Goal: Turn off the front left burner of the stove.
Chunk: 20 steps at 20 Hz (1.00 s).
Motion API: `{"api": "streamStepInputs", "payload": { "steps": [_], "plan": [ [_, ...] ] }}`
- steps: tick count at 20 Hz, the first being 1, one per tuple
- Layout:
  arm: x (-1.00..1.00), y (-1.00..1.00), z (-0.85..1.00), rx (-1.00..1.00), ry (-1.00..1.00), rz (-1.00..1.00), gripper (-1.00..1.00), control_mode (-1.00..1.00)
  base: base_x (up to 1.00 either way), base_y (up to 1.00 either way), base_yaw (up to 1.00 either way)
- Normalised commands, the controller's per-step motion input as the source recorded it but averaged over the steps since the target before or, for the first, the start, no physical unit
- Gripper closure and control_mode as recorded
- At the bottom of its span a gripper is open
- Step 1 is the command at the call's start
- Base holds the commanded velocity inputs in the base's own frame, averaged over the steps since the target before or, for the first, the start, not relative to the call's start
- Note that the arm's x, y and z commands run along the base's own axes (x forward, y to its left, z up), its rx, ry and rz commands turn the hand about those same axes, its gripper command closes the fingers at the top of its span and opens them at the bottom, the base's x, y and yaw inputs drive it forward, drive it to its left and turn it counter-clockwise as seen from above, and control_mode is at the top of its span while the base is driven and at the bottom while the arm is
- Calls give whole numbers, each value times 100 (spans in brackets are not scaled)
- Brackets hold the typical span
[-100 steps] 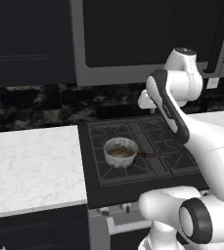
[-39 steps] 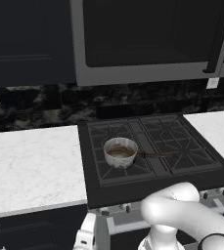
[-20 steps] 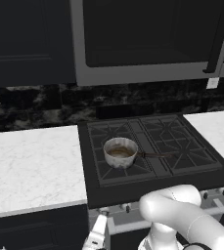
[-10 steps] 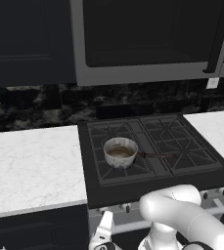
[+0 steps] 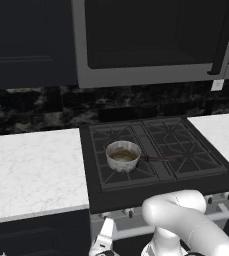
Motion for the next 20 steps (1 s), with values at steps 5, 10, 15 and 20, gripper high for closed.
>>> {"api": "streamStepInputs", "payload": {
  "steps": [5, 10, 15, 20],
  "plan": [
    [19, 0, 0, 0, -3, 0, -100, -100, 0, 0, 0],
    [7, 6, 0, 0, 0, 0, -100, -100, 0, 0, 0],
    [0, 0, 0, 0, 0, 0, 100, -100, 0, 0, 0],
    [0, 0, 0, 0, 0, 0, 100, -100, 0, 0, 0]
  ]
}}
